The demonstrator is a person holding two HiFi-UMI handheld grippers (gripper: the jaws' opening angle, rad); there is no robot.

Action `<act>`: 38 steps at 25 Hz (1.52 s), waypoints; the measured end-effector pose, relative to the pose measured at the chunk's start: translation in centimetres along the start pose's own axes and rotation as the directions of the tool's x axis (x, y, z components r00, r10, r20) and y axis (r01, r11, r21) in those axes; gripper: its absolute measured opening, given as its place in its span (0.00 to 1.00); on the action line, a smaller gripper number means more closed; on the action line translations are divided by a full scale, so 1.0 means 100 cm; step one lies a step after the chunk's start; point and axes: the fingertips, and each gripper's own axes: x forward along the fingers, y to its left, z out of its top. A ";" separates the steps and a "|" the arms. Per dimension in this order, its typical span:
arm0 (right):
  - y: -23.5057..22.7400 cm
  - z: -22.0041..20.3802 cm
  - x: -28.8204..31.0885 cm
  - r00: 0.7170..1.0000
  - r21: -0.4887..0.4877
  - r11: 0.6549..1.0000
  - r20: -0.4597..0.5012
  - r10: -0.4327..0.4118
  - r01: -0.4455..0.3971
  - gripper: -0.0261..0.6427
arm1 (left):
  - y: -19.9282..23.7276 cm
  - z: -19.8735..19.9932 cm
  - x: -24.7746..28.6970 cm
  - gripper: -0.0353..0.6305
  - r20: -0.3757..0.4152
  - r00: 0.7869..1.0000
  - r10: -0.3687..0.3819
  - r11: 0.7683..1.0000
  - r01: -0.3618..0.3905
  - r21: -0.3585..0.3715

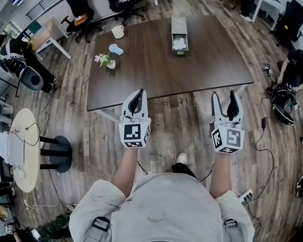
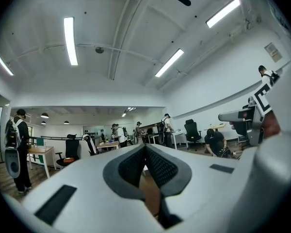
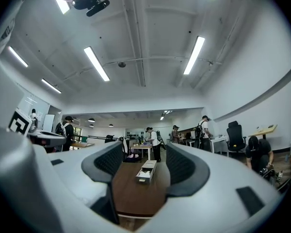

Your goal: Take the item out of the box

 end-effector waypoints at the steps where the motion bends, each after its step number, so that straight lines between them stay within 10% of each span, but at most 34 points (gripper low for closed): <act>1: -0.010 -0.001 0.004 1.000 0.001 1.000 -0.001 -0.006 0.006 0.45 | -0.007 0.000 0.011 0.06 -0.001 1.000 -0.008 1.000 0.008 0.002; 21: -0.106 -0.029 0.084 1.000 0.024 1.000 -0.020 -0.001 0.001 0.45 | -0.047 -0.013 0.125 0.06 -0.013 1.000 -0.011 1.000 0.011 0.016; 38: -0.052 -0.033 0.285 0.996 -0.055 0.995 -0.023 0.084 -0.085 0.45 | 0.088 -0.029 0.261 0.06 0.034 0.998 0.062 0.998 -0.061 -0.025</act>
